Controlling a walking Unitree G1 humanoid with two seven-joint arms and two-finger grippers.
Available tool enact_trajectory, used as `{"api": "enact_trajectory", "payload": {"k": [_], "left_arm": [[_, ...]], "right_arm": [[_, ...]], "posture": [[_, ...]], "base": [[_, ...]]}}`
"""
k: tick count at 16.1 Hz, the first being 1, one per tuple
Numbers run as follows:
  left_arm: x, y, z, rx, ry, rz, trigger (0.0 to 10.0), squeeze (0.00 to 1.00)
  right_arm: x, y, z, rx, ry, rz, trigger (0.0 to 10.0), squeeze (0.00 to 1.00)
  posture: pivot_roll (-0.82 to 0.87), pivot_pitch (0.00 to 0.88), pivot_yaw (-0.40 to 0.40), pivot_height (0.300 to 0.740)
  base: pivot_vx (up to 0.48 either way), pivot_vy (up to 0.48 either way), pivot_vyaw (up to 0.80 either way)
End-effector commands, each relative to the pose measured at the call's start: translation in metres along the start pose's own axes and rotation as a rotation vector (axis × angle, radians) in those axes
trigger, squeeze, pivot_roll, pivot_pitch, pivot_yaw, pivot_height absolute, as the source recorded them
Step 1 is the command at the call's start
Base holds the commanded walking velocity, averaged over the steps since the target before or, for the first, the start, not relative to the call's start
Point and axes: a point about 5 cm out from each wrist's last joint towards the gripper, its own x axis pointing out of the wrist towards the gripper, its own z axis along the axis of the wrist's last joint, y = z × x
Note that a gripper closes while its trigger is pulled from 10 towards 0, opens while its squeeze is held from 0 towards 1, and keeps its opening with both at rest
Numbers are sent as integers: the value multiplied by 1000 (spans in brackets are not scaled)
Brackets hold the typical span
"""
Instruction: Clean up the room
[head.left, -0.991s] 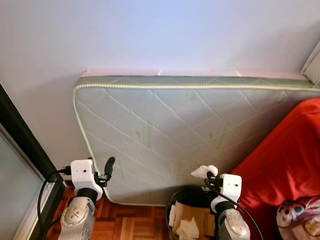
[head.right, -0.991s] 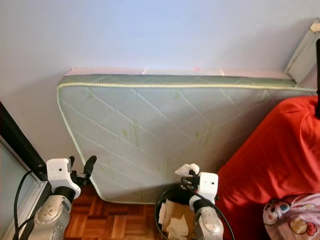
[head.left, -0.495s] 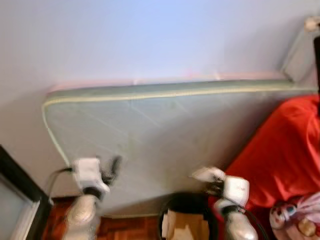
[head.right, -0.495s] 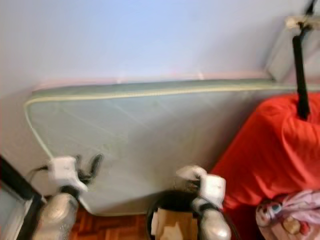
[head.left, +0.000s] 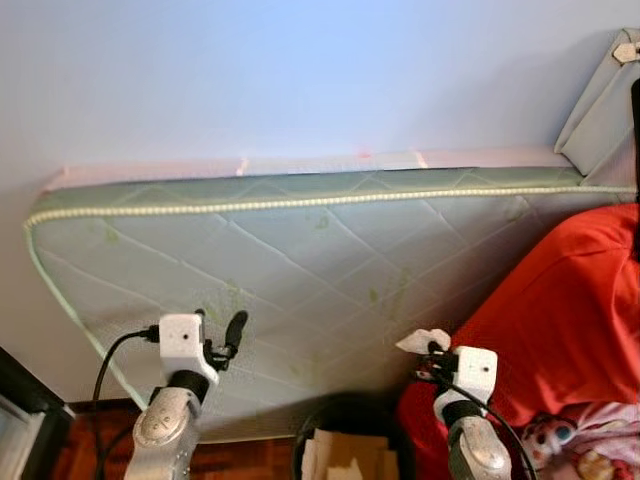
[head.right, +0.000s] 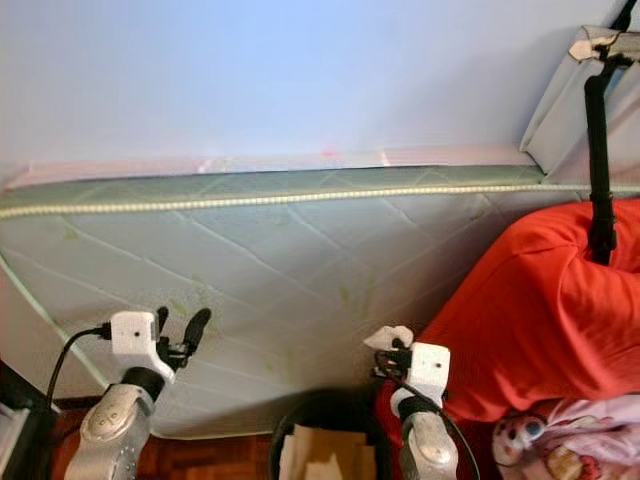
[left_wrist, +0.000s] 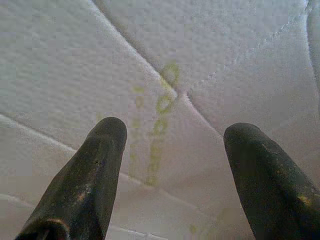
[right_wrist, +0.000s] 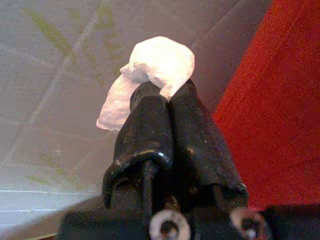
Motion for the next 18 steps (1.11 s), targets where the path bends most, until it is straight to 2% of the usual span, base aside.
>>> {"api": "enact_trajectory", "payload": {"k": [1,5,7,11,14,18], "left_arm": [[0,1,-2,3,14,-11,10000,0],[12,-16,-4,-16,19,-55,10000,0],[22,-35,-5,-25,22,-109,10000,0],[35,-58,-7,-42,31,-172,10000,0],[42,-57,-2,-35,10,-167,10000,0],[35,-32,-7,-27,4,-64,10000,0]], "right_arm": [[2,1,3,6,-16,-9,10000,0],[2,-32,11,17,-34,-124,10000,0],[-1,-53,19,-6,-59,-175,10000,0],[-8,-77,28,-22,-109,-259,10000,0],[-7,-76,29,-9,-113,-265,10000,0],[-4,-57,24,9,-97,-210,10000,0]], "posture": [[85,0,-46,740],[40,0,-49,740],[4,0,-33,740],[-73,0,11,740],[-79,0,-5,740],[-51,0,-27,740]], "base": [[0,0,0],[0,0,0],[0,0,0],[0,0,0],[0,0,0],[0,0,0]]}}
